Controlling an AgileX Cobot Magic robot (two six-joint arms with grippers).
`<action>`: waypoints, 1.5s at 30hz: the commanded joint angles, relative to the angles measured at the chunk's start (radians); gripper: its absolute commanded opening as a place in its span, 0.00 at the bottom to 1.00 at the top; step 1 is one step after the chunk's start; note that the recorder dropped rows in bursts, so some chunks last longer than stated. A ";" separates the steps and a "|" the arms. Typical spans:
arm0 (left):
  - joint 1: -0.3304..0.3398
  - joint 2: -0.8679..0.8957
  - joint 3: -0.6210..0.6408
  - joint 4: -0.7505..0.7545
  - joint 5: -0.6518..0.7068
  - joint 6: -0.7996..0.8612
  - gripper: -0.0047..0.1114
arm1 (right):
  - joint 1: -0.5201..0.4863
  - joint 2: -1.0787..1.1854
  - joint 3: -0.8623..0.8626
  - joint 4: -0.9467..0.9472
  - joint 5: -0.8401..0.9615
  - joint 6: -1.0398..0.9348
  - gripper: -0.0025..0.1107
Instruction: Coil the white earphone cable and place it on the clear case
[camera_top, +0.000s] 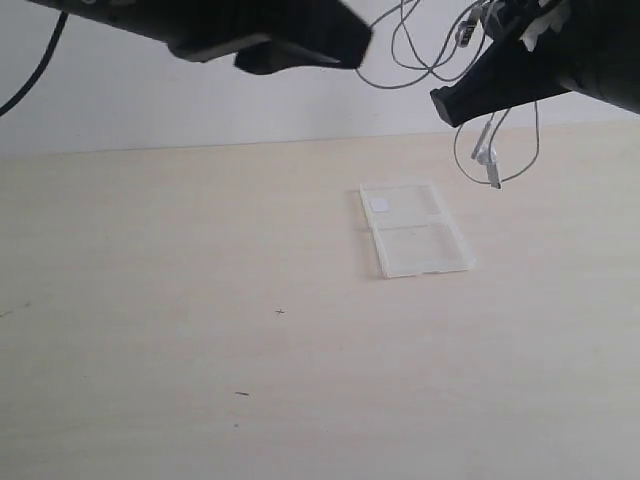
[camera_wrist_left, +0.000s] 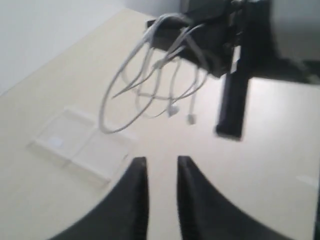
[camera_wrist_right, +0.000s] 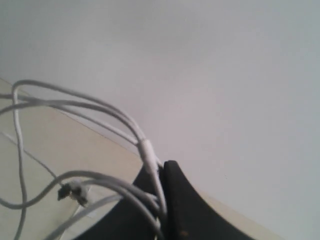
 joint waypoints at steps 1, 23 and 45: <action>0.049 -0.007 -0.003 0.331 0.089 -0.202 0.04 | -0.005 0.004 -0.004 0.059 -0.014 -0.101 0.02; 0.251 -0.007 0.520 0.358 -0.264 -0.211 0.04 | -0.005 0.004 -0.125 0.341 -0.135 -0.376 0.02; 0.251 -0.007 0.746 0.174 -0.612 -0.224 0.04 | -0.005 0.328 -0.313 0.341 -0.174 -0.010 0.02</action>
